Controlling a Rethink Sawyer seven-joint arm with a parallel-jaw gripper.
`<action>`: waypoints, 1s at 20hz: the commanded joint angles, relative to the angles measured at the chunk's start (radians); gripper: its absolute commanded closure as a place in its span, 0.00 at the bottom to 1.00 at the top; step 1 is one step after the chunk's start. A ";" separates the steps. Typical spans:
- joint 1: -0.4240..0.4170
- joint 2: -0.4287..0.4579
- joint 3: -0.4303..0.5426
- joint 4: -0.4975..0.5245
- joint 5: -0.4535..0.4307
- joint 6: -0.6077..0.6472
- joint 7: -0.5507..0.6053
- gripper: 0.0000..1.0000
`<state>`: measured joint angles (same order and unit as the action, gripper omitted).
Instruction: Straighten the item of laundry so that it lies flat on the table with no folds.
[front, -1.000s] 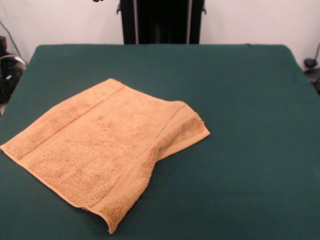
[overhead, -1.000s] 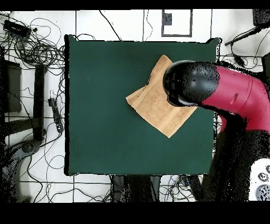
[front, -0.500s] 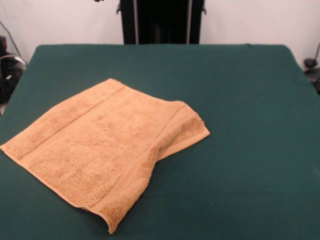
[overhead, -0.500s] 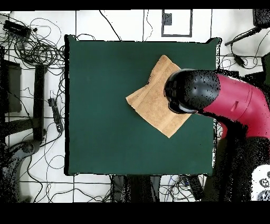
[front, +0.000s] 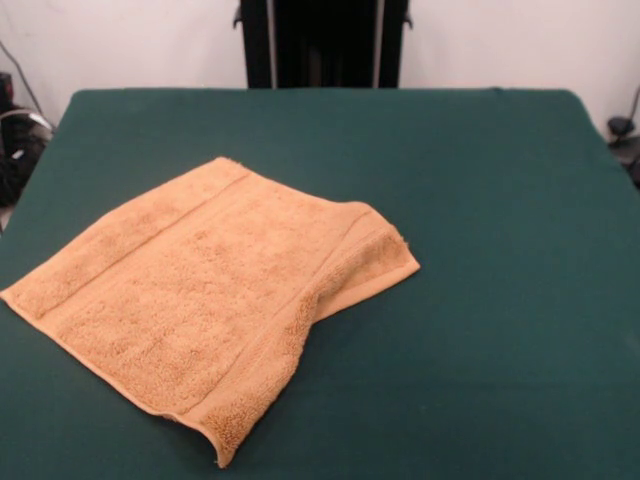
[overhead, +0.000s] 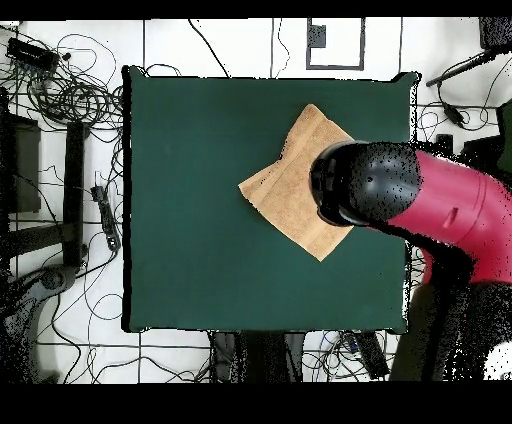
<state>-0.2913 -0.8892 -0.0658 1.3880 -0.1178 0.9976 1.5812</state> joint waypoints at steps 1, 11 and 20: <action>0.037 -0.098 0.077 0.182 0.013 0.140 -0.074 0.00; 0.015 -0.006 0.125 0.086 -0.005 0.139 -0.068 0.00; -0.001 0.091 0.148 0.072 -0.017 0.055 -0.067 0.00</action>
<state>-0.2961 -0.9191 -0.0580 1.3889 -0.1200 1.0498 1.5812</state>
